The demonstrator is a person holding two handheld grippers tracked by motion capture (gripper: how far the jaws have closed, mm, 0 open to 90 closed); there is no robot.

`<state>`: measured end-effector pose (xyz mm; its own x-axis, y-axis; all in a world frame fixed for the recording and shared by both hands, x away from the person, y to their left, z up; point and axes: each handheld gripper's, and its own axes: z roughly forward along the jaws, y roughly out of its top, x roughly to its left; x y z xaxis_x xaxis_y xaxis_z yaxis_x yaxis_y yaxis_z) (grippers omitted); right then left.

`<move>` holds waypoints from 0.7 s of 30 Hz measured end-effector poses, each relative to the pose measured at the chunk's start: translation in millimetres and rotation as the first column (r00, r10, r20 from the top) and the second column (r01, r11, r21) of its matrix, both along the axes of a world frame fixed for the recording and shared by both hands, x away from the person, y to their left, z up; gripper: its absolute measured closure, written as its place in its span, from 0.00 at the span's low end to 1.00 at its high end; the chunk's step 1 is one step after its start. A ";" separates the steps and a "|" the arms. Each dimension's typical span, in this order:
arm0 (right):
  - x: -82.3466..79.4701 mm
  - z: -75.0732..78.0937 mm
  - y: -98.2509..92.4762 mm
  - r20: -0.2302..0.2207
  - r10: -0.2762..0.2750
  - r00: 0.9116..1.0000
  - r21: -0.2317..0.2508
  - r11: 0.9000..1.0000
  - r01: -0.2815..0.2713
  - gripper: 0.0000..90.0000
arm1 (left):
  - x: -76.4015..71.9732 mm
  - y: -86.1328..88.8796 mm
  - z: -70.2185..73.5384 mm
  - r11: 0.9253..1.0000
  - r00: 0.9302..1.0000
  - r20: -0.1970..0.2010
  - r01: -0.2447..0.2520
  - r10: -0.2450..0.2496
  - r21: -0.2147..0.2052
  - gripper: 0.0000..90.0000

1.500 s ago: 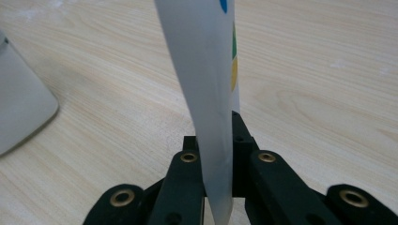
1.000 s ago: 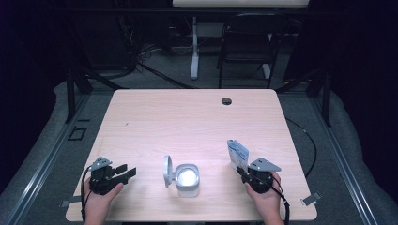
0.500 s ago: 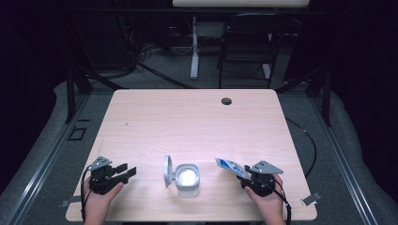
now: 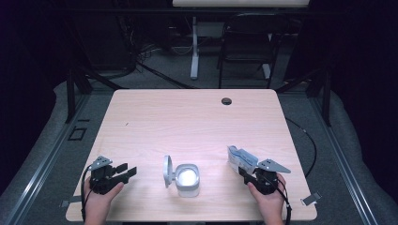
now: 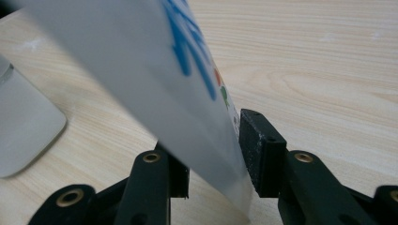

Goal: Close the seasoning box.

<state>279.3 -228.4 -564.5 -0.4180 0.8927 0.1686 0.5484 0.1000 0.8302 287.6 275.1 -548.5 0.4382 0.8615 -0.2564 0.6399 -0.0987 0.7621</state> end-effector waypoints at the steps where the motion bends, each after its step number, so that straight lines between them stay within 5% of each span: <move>1: 0.1 -0.4 -1.0 -0.004 -0.003 1.000 0.004 1.000 0.003 0.71 | 0.0 0.0 0.1 1.000 1.000 0.000 0.000 0.000 0.000 0.57; 8: 0.9 -2.2 -3.7 -0.003 -0.014 1.000 0.025 1.000 0.014 0.67 | -0.2 0.1 0.9 1.000 1.000 0.001 0.002 -0.002 0.001 0.57; 21: -3.2 -2.3 -1.7 -0.001 -0.001 1.000 -0.009 1.000 0.001 0.53 | -1.4 -1.7 3.6 1.000 1.000 0.010 0.012 -0.012 0.004 0.57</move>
